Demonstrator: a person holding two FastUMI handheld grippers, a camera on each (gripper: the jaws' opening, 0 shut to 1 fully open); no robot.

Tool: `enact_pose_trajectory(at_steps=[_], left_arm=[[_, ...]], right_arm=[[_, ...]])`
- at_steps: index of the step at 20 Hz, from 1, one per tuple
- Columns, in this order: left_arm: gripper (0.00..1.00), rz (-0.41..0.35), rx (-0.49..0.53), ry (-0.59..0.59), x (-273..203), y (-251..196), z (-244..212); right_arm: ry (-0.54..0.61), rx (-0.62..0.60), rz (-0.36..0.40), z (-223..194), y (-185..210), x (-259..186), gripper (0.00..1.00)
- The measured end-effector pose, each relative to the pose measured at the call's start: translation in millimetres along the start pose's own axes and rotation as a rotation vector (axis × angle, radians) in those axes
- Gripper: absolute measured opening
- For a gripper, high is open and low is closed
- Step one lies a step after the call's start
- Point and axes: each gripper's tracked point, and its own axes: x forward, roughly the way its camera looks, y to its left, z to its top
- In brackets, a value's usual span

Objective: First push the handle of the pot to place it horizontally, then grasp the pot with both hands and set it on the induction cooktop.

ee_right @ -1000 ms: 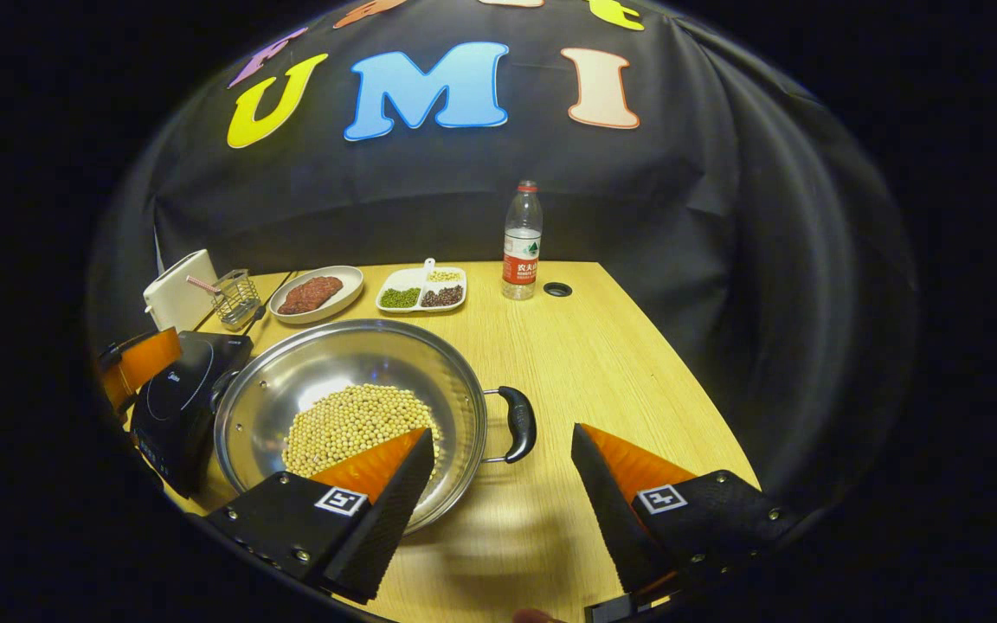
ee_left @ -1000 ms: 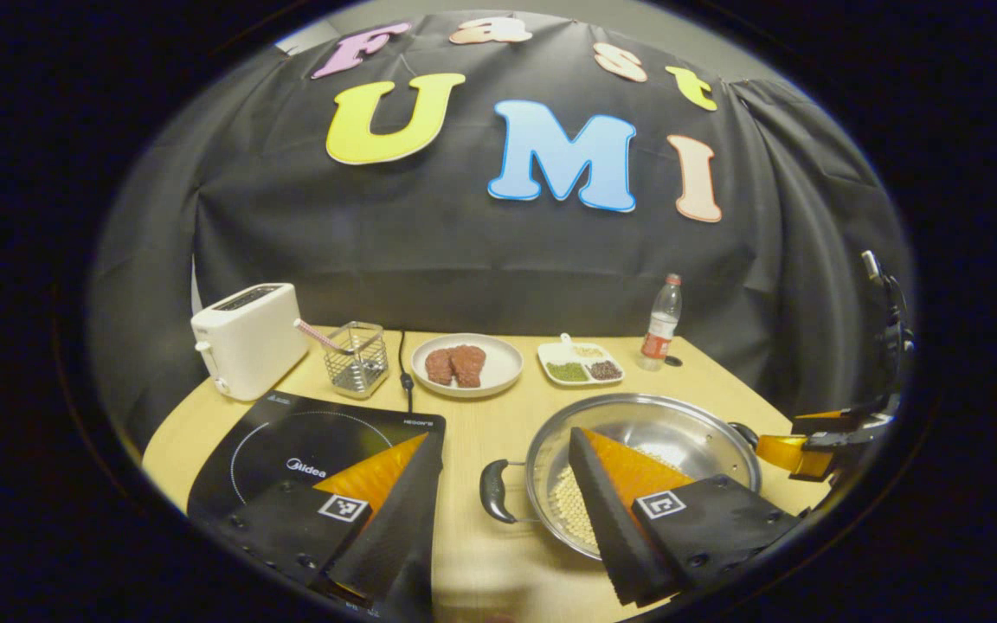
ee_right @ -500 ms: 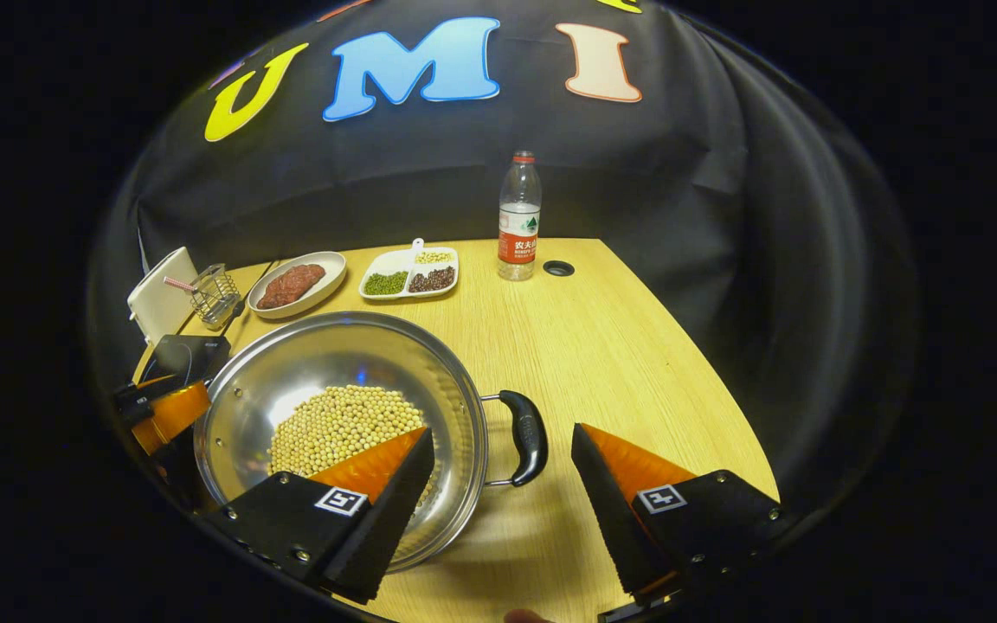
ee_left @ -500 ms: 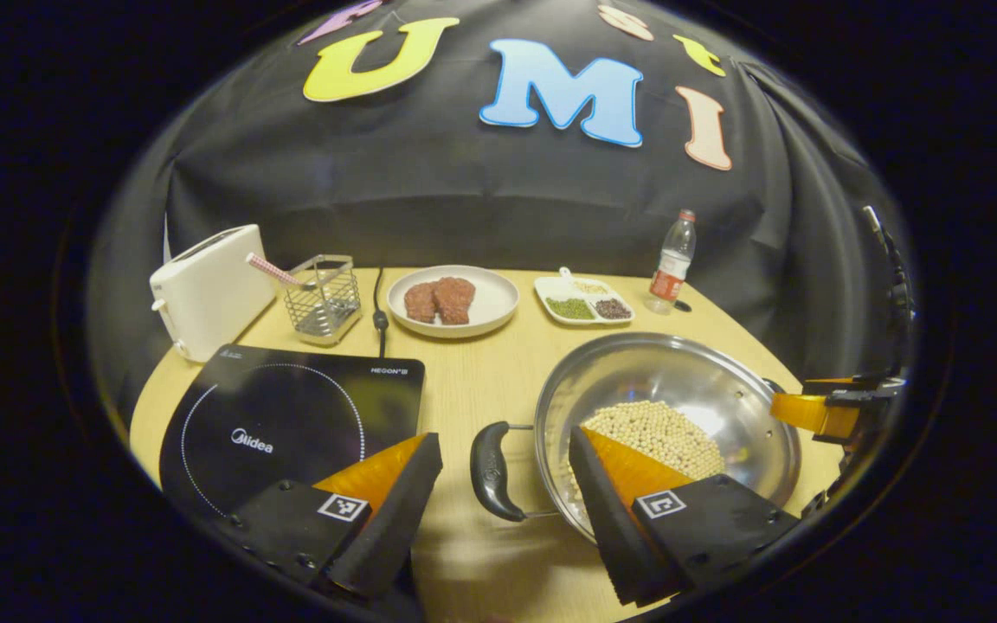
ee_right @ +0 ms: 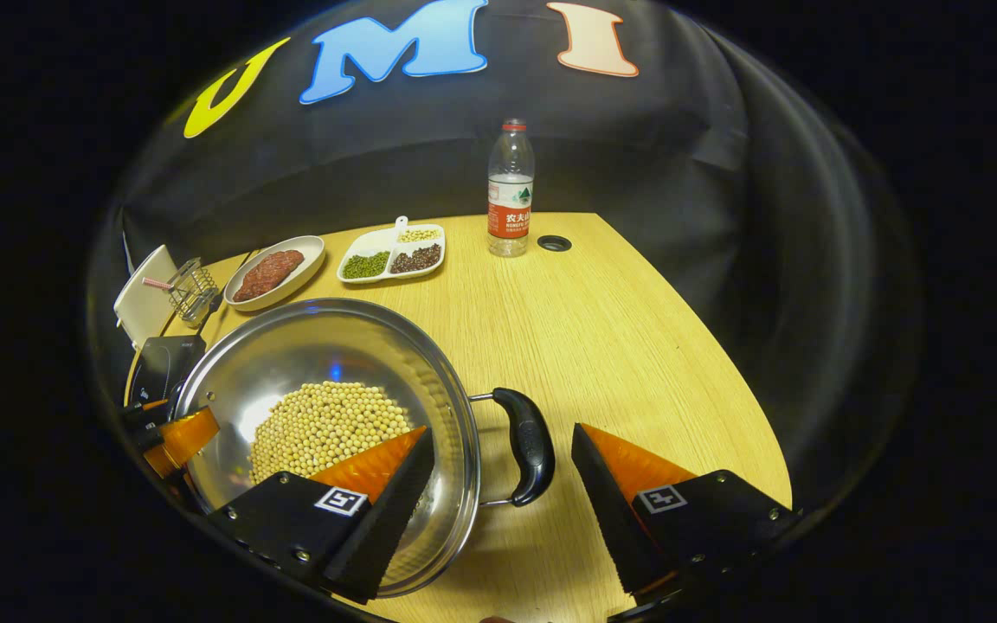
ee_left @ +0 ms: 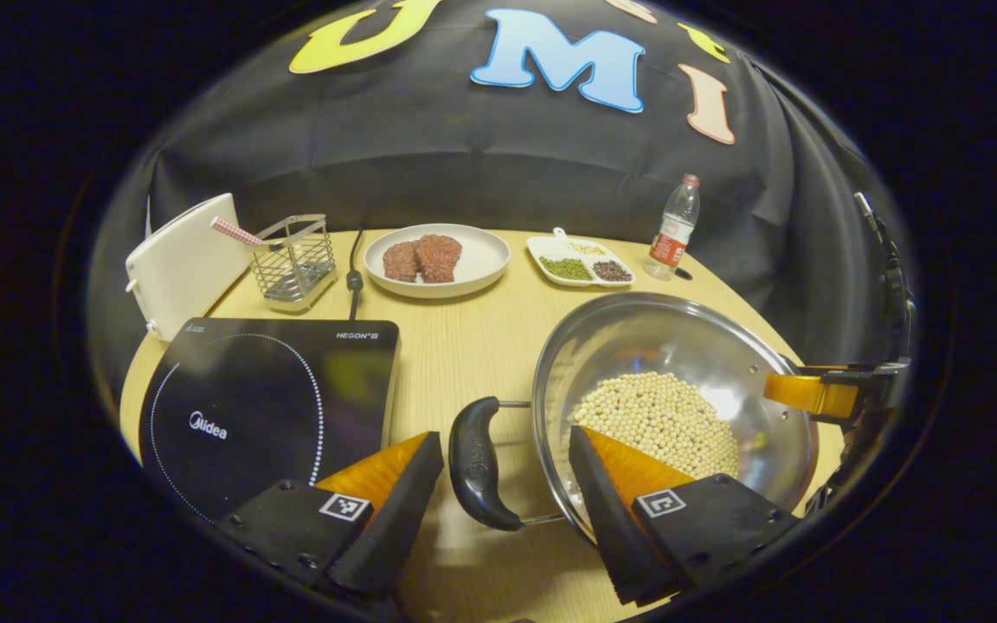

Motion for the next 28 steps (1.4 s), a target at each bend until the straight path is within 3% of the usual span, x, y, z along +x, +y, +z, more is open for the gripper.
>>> enact_pose_trajectory(at_steps=[4, 5, 8, 9, 11, 12, 13, 14, 15, 18, 19, 20, 21, 23, 26, 27, 28], left_arm=[[0.95, -0.009, 0.014, 0.02, 6, -3, -6], [0.94, -0.013, 0.018, 0.025, 7, -4, -6], [0.99, -0.028, 0.007, 0.027, 8, -8, -9], [0.88, -0.029, 0.005, 0.033, 9, -7, -9], [0.87, -0.038, -0.005, 0.036, 7, -11, -10], [0.89, -0.034, -0.006, 0.037, 11, -10, -11], [0.91, -0.035, -0.011, 0.038, 11, -10, -10], [0.86, -0.033, -0.022, 0.041, 11, -10, -11], [0.83, -0.033, -0.039, 0.045, 12, -9, -10], [0.75, -0.026, -0.081, 0.071, 16, -3, -8], [0.71, -0.02, -0.094, 0.067, 17, -3, -6], [0.72, -0.014, -0.09, 0.064, 18, -1, -3], [0.63, -0.009, -0.085, 0.057, 18, -2, -3], [0.66, -0.008, -0.09, 0.051, 17, -3, -2], [0.63, -0.006, -0.091, 0.028, 10, -3, 3], [0.66, -0.005, -0.087, 0.022, 7, -3, 4], [0.63, -0.005, -0.082, 0.012, 4, -3, 7]], right_arm=[[0.004, 0.042, 0.008, 5, 0, 9, 0.96], [0.008, 0.062, 0.019, 6, 2, 10, 0.82], [0.03, 0.079, 0.029, 1, 3, 14, 0.81], [0.039, 0.074, 0.029, -1, 4, 15, 0.81], [0.039, 0.064, 0.039, -3, 7, 15, 0.81], [0.041, 0.056, 0.04, -3, 7, 15, 0.71], [0.044, 0.053, 0.044, -3, 7, 15, 0.7], [0.054, 0.046, 0.05, -5, 7, 14, 0.64], [0.067, 0.039, 0.057, -7, 7, 11, 0.66], [0.089, 0.018, 0.089, -11, 9, 6, 0.58], [0.085, 0.007, 0.087, -12, 10, 8, 0.44], [0.075, 0.003, 0.076, -12, 9, 5, 0.5], [0.083, -0.005, 0.069, -13, 7, 5, 0.5], [0.078, 0.003, 0.07, -14, 8, 3, 0.5], [0.064, -0.005, 0.072, -11, 7, -1, 0.49], [0.055, -0.004, 0.071, -10, 7, -3, 0.5], [0.046, -0.005, 0.073, -7, 7, -6, 0.49]])
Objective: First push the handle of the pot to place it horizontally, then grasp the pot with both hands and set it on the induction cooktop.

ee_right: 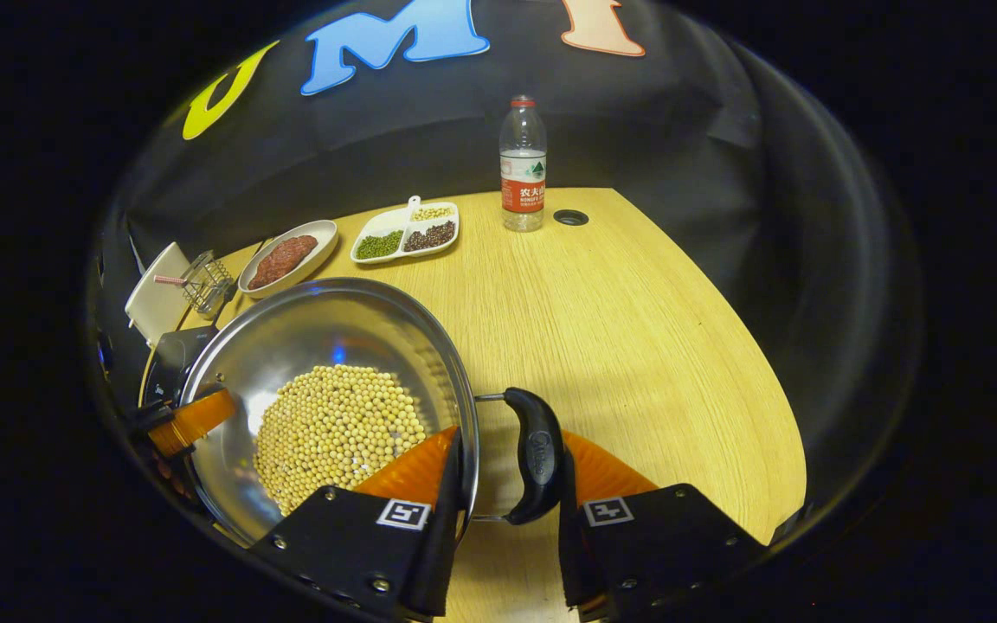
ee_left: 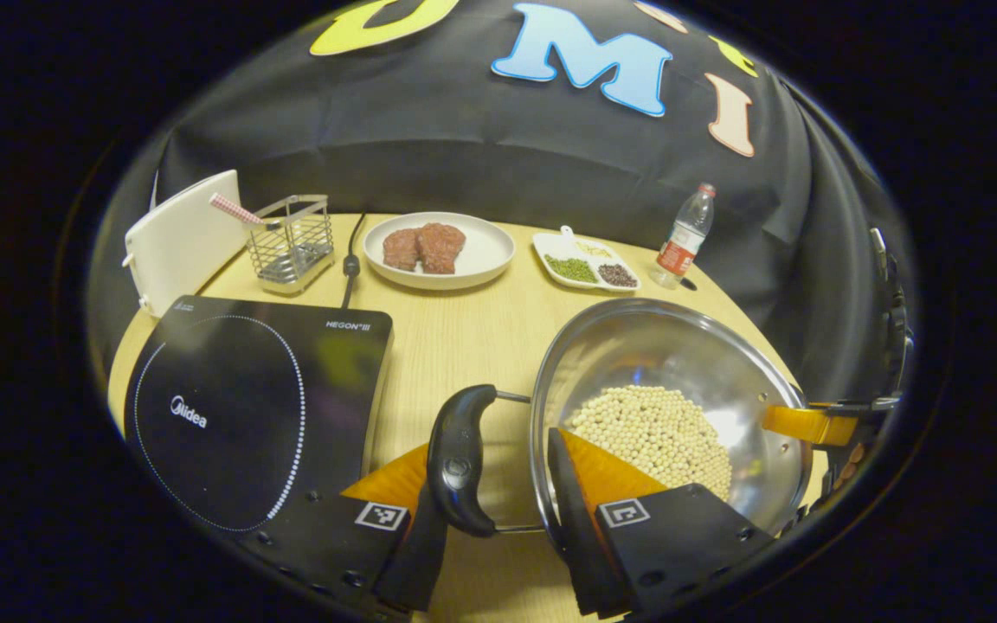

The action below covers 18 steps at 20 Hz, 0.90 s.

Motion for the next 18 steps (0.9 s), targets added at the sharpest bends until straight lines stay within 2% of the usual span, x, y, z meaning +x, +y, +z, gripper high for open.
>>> enact_pose_trajectory(at_steps=[1, 3, 5, 6, 11, 12, 13, 14, 15, 18], left_arm=[[0.66, 0.001, 0.003, -0.01, -5, -2, 3], [0.63, 0.002, 0.002, -0.024, -16, -6, 7], [0.7, 0.004, -0.004, -0.033, -27, -8, 10], [0.66, 0.005, -0.008, -0.039, -34, -9, 11], [0.66, 0.031, -0.029, -0.068, -67, -12, 9], [0.63, 0.039, -0.03, -0.077, -75, -12, 9], [0.66, 0.049, -0.031, -0.085, -83, -12, 7], [0.63, 0.059, -0.035, -0.096, -91, -11, 6], [0.66, 0.068, -0.039, -0.108, -99, -10, 5], [0.64, 0.099, -0.052, -0.128, -122, -4, 0]], right_arm=[[-0.009, 0.001, 0.001, 1, 1, -7, 0.49], [-0.024, -0.003, 0.004, 5, 1, -19, 0.49], [-0.038, -0.011, 0.004, 9, 1, -29, 0.49], [-0.047, -0.015, 0.006, 11, 2, -34, 0.49], [-0.069, -0.033, 0.022, 7, 4, -61, 0.49], [-0.081, -0.036, 0.028, 6, 5, -68, 0.49], [-0.088, -0.042, 0.036, 6, 5, -73, 0.49], [-0.097, -0.047, 0.044, 5, 5, -76, 0.49], [-0.103, -0.051, 0.054, 3, 8, -81, 0.49], [-0.117, -0.071, 0.083, -1, 15, -96, 0.49]])
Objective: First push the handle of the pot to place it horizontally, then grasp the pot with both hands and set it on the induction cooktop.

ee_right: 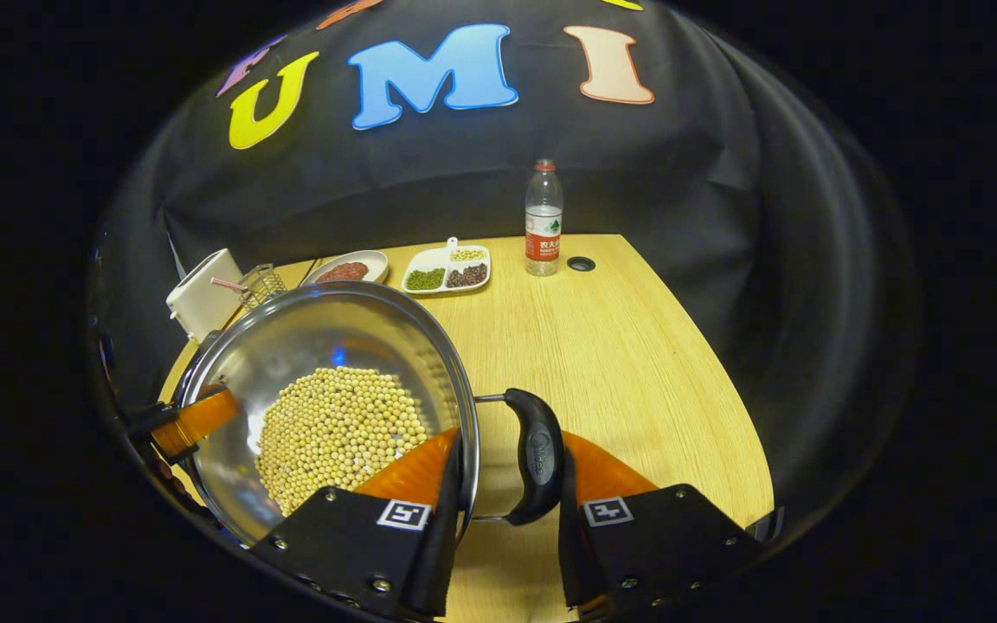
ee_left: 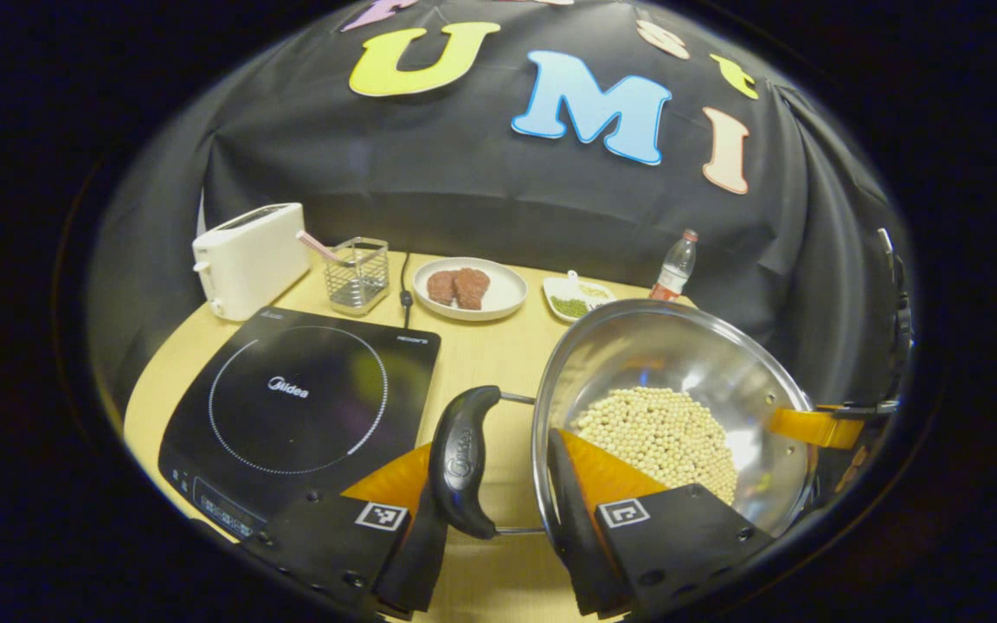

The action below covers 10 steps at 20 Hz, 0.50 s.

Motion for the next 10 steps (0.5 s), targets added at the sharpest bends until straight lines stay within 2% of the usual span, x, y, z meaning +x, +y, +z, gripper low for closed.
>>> enact_pose_trajectory(at_steps=[2, 3, 5, 6, 8, 10], left_arm=[[0.63, 0.021, -0.008, -0.013, -13, 7, -1], [0.66, 0.031, -0.012, -0.017, -19, 12, -2], [0.66, 0.051, -0.022, -0.022, -29, 23, -2], [0.63, 0.059, -0.028, -0.024, -33, 29, -2], [0.63, 0.072, -0.035, -0.028, -36, 41, -2], [0.66, 0.081, -0.039, -0.026, -39, 55, 0]], right_arm=[[-0.003, -0.008, 0.018, -1, 8, -5, 0.49], [-0.007, -0.014, 0.026, -1, 13, -8, 0.49], [-0.011, -0.029, 0.038, -1, 23, -11, 0.49], [-0.013, -0.034, 0.044, 0, 29, -12, 0.49], [-0.017, -0.042, 0.053, 1, 41, -13, 0.49], [-0.017, -0.047, 0.057, 1, 55, -13, 0.49]])
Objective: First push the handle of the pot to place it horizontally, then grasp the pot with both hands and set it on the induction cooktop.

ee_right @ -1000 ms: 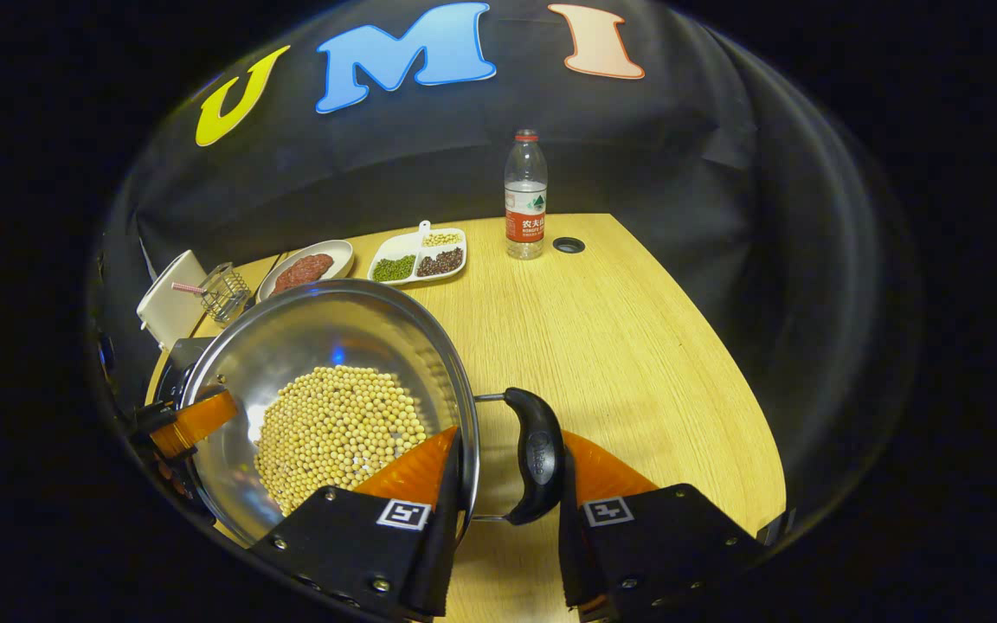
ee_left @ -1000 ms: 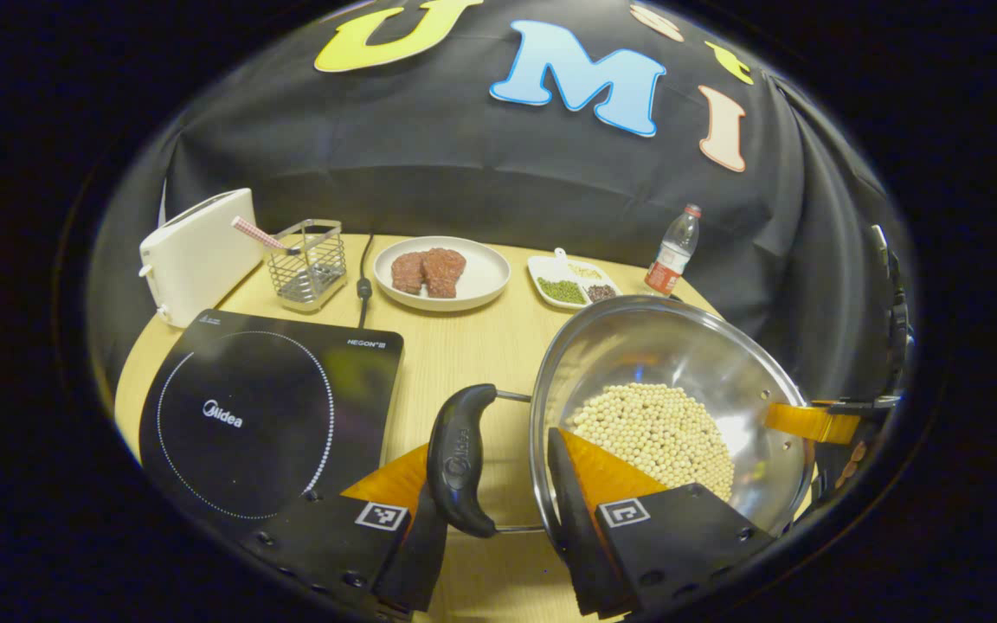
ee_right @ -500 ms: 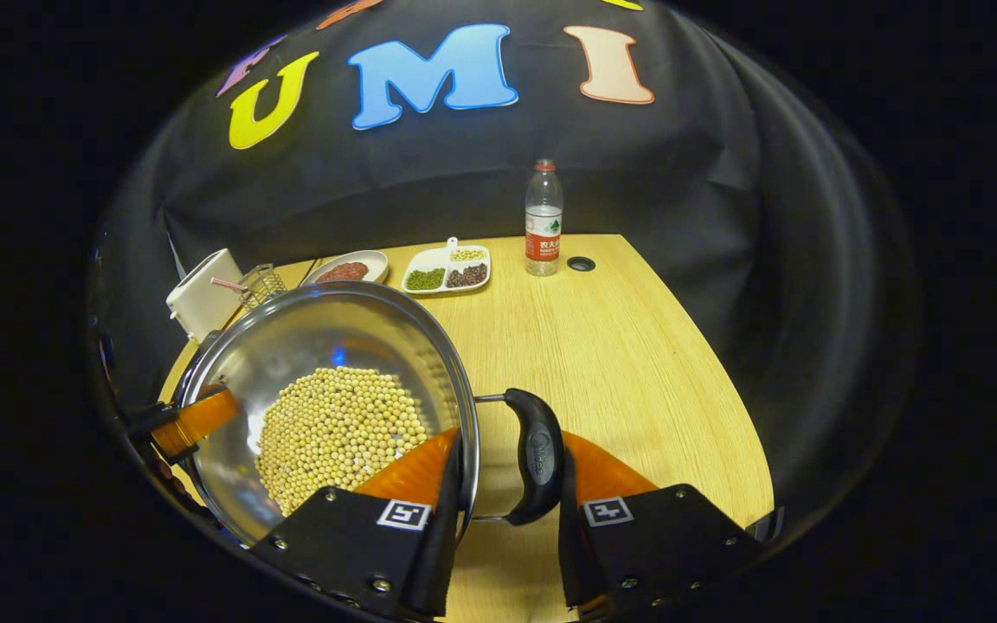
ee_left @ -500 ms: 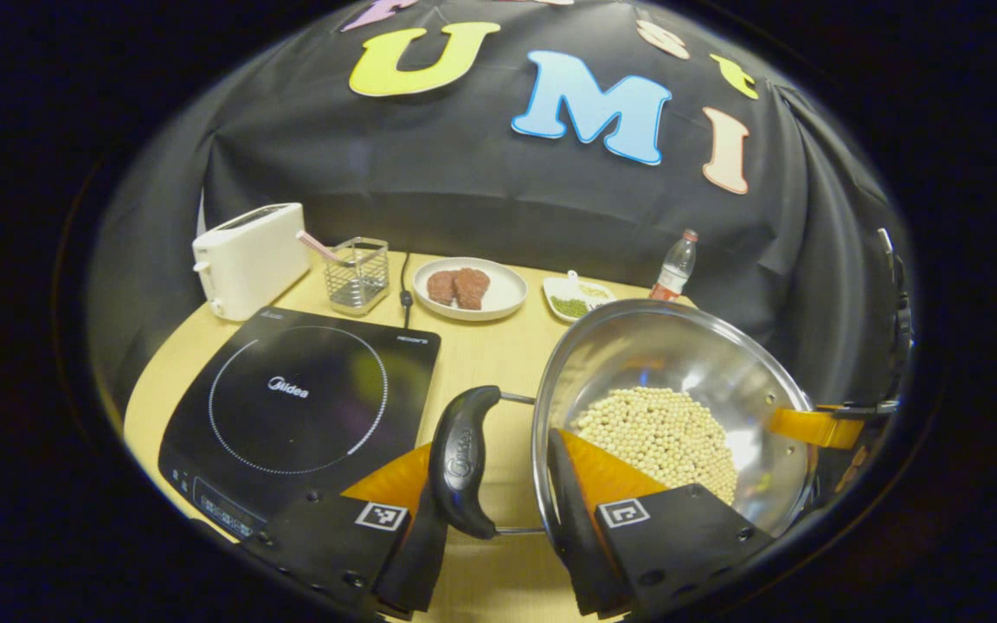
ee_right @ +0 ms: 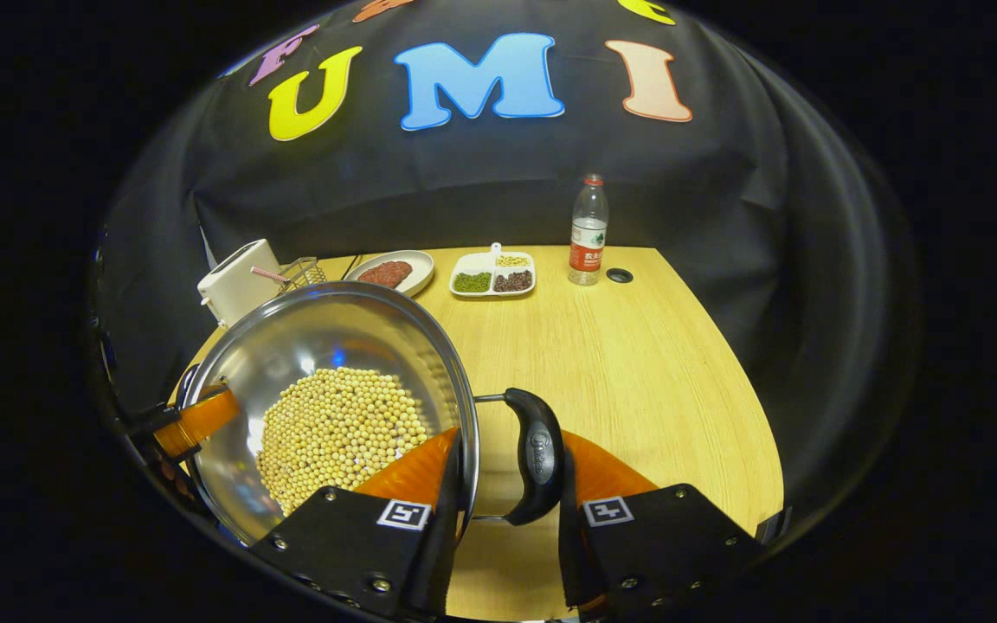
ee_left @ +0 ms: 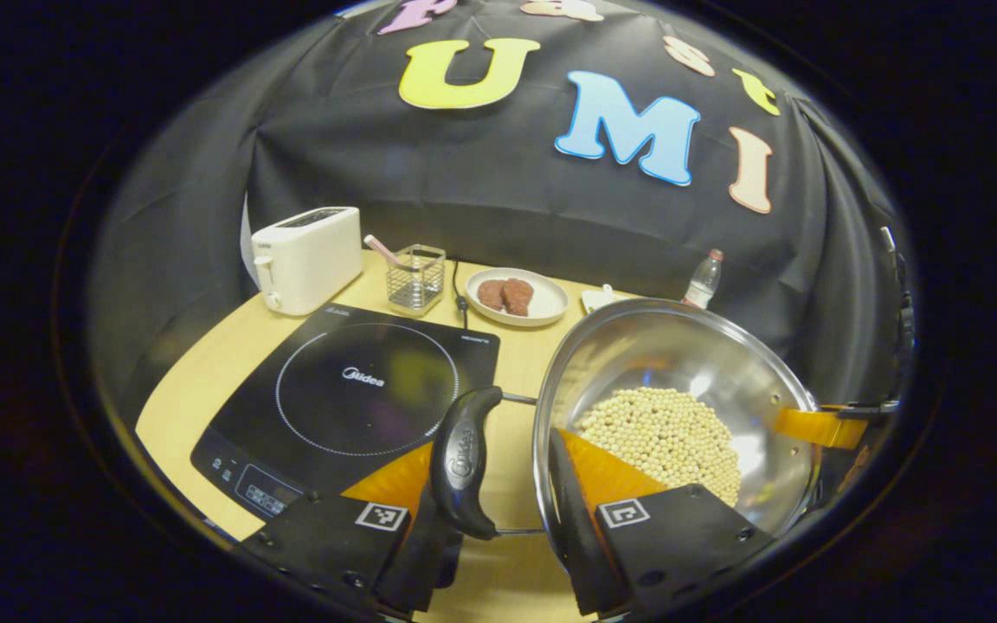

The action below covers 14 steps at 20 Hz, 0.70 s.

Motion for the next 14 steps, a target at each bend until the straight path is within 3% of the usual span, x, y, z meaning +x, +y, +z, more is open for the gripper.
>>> enact_pose_trajectory(at_steps=[14], left_arm=[[0.66, 0.025, 0.008, 0.024, 22, 114, 31]], right_arm=[[0.028, 0.007, -0.003, 12, 106, 28, 0.49]])
